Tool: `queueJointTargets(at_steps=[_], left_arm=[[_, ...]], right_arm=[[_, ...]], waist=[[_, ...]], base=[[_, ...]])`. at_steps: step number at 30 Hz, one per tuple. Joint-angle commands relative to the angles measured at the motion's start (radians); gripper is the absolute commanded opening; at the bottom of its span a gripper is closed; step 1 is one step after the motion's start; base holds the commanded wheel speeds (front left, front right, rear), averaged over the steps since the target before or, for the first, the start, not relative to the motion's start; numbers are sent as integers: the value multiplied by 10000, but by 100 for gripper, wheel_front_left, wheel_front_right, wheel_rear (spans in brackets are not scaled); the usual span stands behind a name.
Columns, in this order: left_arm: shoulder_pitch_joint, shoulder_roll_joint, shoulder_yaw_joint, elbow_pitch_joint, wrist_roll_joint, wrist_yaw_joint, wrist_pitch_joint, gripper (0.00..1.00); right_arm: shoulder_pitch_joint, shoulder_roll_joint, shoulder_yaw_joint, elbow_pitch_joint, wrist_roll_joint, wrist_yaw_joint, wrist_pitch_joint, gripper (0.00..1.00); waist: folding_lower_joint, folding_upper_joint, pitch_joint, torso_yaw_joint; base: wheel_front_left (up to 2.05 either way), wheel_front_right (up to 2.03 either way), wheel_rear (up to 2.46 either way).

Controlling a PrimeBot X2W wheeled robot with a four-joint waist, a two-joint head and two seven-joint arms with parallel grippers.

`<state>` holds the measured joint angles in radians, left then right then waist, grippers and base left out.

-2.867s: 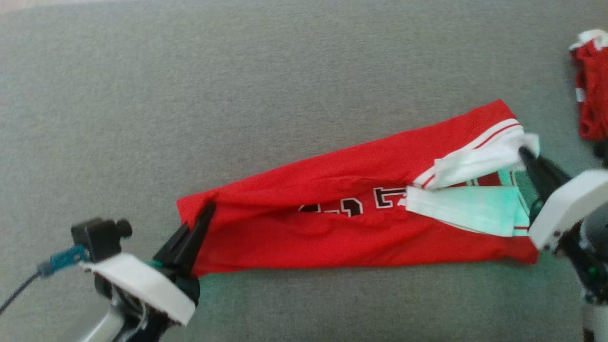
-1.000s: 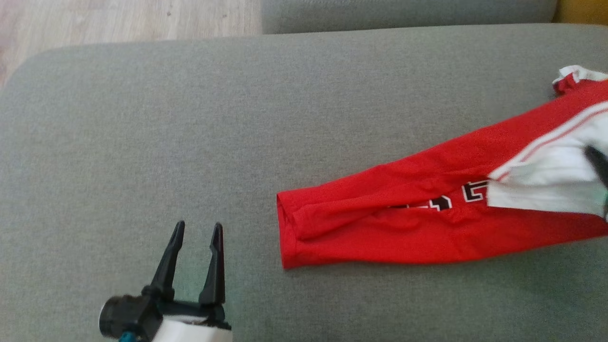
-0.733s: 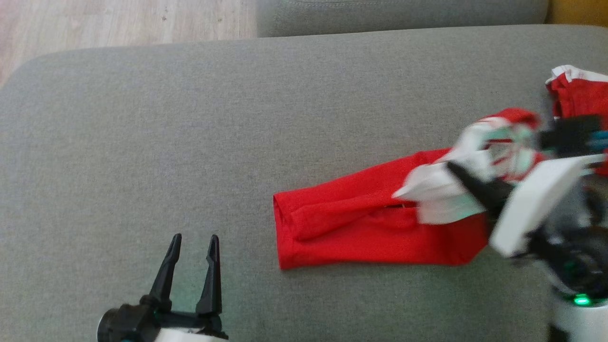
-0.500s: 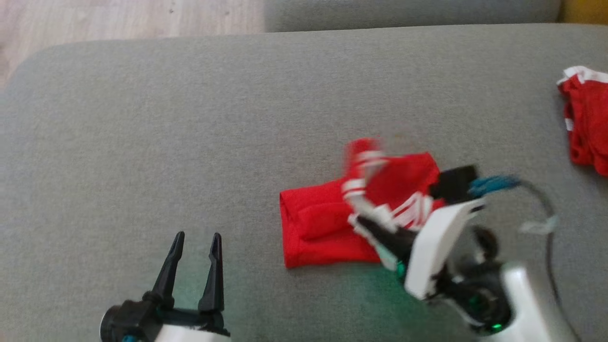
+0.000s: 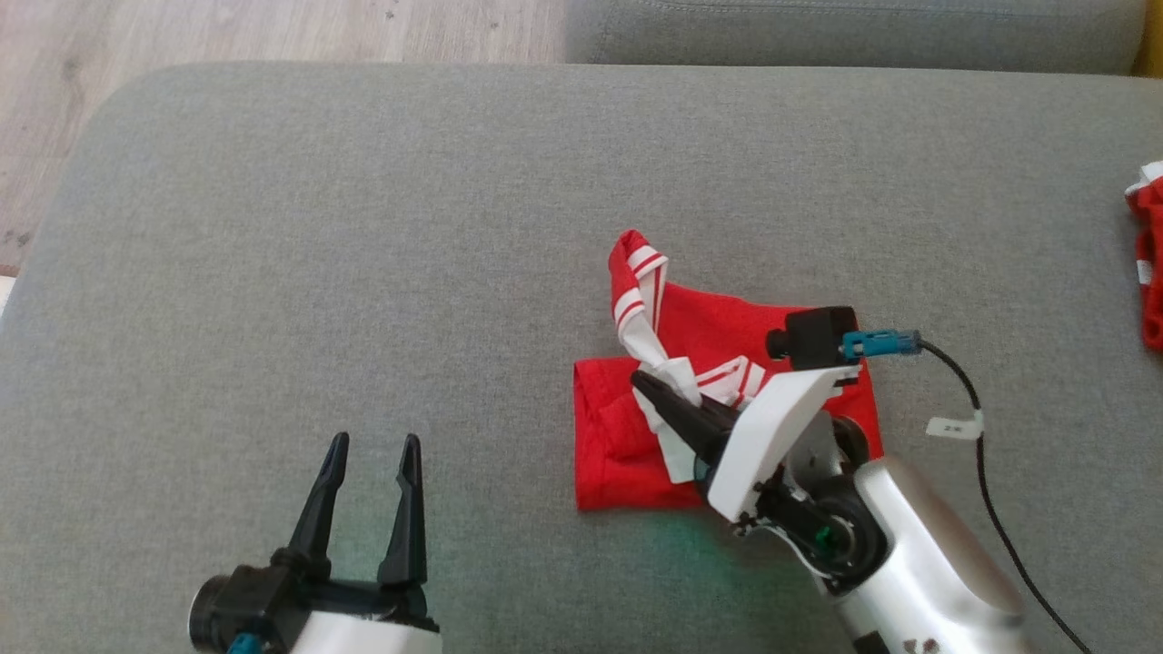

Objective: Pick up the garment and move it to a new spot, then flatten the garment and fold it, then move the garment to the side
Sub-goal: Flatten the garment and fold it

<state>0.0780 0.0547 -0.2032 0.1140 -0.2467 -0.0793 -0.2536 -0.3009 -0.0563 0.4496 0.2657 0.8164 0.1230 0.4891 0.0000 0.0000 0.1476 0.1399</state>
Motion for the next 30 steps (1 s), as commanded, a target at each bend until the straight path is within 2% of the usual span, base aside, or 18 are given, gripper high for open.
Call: queueJointTargets(at_steps=[1, 2, 3, 10, 13, 17, 23, 26, 30], left_arm=[[-188, -44, 257, -326, 40, 43, -82, 100], [-183, -44, 246, -324, 34, 59, -82, 100], [-172, -44, 241, -320, 22, 77, -82, 100], [-4, -44, 430, -383, 126, 159, -82, 100], [41, -45, 584, -445, 267, 139, -82, 100], [85, -45, 787, -506, 474, 65, -82, 100], [74, -45, 941, -492, 626, -54, -82, 100], [125, -45, 978, -508, 620, -73, -82, 100], [212, -45, 992, -539, 626, -57, -82, 100]], right_arm=[[-456, 59, 312, -149, 117, 77, -271, 0], [-560, 59, 427, 9, 167, 77, -433, 47], [-628, 59, 555, 106, 320, 77, -594, 100], [-749, 60, 952, -214, 2377, 77, -2518, 100], [-634, 60, 666, -480, 2340, 77, -3397, 100], [-159, 59, -615, -647, -157, 77, -4112, 100], [1413, -184, -2838, -1582, -4069, 77, -4748, 100], [2201, -256, -3394, -1805, -5022, 77, -5132, 100], [2864, -249, -3899, -1619, -5547, 77, -5382, 100]], waist=[[0, 0, -6, 7], [0, 0, -18, 5], [0, 0, -36, -3], [0, 0, -152, -370], [0, 0, -239, -627], [0, 0, -399, -936], [0, 0, -676, -1080], [0, 0, -850, -1099], [0, 0, -940, -1096]], base=[[0, 0, 0], [0, 0, 0], [0, 0, 0], [0, 0, 0], [0, 0, 0], [0, 0, 0], [0, 0, 0], [0, 0, 0], [0, 0, 0]])
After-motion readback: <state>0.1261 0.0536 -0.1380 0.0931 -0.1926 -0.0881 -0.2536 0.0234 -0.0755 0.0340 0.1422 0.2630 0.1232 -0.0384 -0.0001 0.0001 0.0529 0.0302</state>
